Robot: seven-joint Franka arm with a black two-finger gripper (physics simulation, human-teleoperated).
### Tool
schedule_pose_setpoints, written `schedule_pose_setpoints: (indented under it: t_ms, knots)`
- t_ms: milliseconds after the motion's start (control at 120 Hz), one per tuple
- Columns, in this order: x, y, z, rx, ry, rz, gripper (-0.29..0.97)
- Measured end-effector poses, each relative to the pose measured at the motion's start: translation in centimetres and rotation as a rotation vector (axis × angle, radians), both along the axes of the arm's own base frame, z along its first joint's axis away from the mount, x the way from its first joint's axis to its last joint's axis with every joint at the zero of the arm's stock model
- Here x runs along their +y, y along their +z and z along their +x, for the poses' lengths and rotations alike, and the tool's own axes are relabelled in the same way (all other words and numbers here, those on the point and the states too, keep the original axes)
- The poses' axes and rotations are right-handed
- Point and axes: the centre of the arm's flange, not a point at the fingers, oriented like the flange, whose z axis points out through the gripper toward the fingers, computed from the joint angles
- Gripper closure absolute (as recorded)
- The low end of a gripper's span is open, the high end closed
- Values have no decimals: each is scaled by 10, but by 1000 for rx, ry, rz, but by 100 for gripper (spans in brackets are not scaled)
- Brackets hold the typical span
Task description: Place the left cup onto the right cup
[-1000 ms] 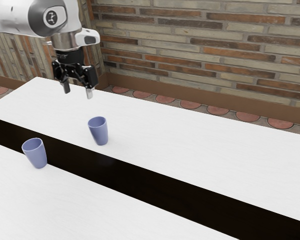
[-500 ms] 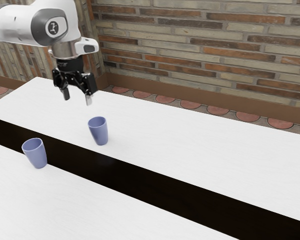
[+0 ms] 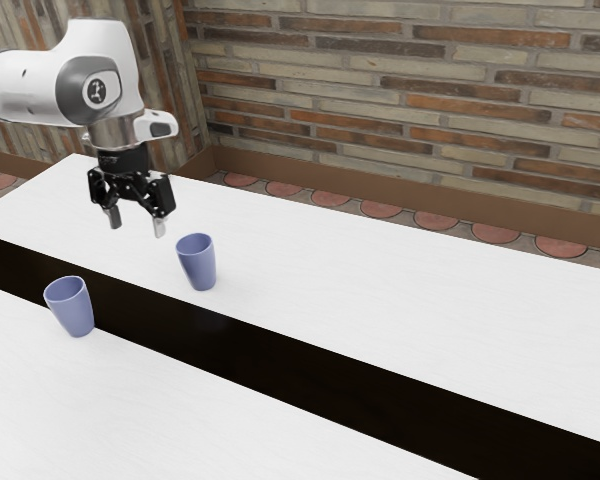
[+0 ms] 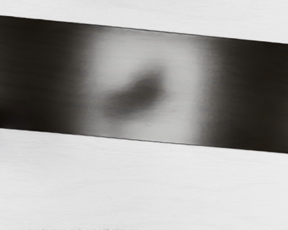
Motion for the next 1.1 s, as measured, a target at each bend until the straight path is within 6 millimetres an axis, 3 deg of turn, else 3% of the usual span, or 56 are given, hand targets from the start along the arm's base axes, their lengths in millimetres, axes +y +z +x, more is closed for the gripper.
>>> schedule_pose_setpoints:
  t_ms: [725,1100]
  knots:
    - [70,-70,-17,32,92,5,3]
    - [110,-75,-28,28,116,34,4]
